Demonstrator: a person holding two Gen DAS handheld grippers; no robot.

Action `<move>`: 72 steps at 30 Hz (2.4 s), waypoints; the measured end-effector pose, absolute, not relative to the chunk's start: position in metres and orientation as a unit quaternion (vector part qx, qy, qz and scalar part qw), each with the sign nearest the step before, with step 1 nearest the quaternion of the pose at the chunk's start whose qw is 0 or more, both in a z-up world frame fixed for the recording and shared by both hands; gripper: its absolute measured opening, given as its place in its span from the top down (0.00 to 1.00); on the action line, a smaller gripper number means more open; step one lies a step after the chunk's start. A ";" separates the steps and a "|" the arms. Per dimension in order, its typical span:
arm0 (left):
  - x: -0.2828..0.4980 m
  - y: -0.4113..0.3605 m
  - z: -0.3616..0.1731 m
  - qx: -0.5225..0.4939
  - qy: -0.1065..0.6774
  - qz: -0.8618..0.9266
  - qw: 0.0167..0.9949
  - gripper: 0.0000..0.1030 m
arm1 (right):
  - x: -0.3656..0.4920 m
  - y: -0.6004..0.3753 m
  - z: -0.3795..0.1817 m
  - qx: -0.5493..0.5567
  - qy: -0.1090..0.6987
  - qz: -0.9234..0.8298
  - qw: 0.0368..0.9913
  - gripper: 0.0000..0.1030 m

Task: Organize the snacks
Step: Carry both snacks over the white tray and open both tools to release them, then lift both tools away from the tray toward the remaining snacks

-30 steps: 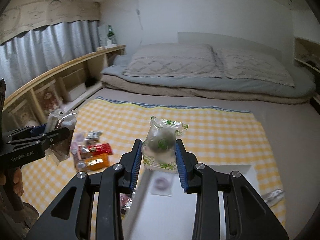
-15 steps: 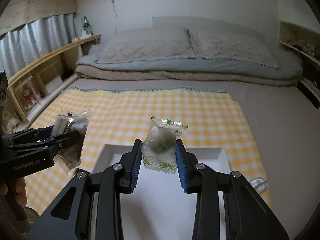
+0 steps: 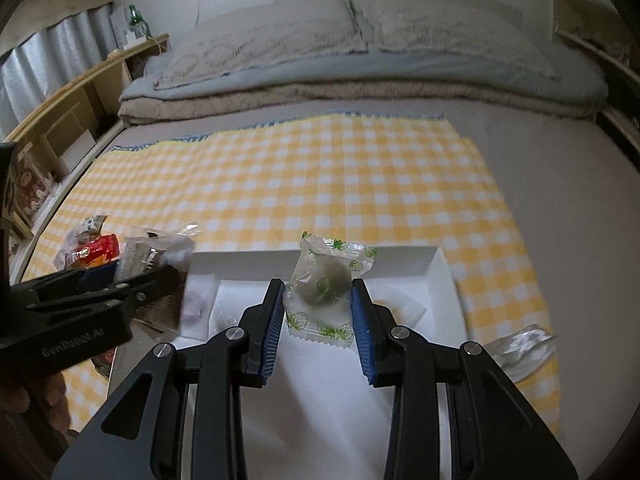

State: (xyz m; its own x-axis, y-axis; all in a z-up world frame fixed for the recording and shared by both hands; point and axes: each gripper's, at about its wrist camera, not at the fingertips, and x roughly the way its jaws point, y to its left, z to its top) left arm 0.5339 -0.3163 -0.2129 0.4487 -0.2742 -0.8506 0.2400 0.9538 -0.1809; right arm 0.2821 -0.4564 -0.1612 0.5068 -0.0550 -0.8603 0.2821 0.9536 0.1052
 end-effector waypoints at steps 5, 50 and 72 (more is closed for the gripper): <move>0.558 -0.324 -0.239 -0.020 0.518 -0.152 0.842 0.50 | 0.295 -0.462 -0.180 0.146 0.501 -0.084 0.849 0.67; 0.479 -0.272 -0.174 0.027 0.475 -0.156 0.866 0.00 | 0.257 -0.471 -0.152 0.150 0.488 -0.161 0.845 0.00; 0.406 -0.188 -0.078 0.005 0.411 -0.149 0.899 0.00 | 0.231 -0.420 -0.068 0.106 0.426 -0.157 0.885 0.00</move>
State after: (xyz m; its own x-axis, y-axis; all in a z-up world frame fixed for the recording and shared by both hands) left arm 0.4065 -0.1880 -0.0784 0.6171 -0.2640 -0.7413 0.2722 0.9555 -0.1136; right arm 0.2313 -0.4201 -0.0677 0.5883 -0.1876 -0.7865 0.3676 0.9284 0.0535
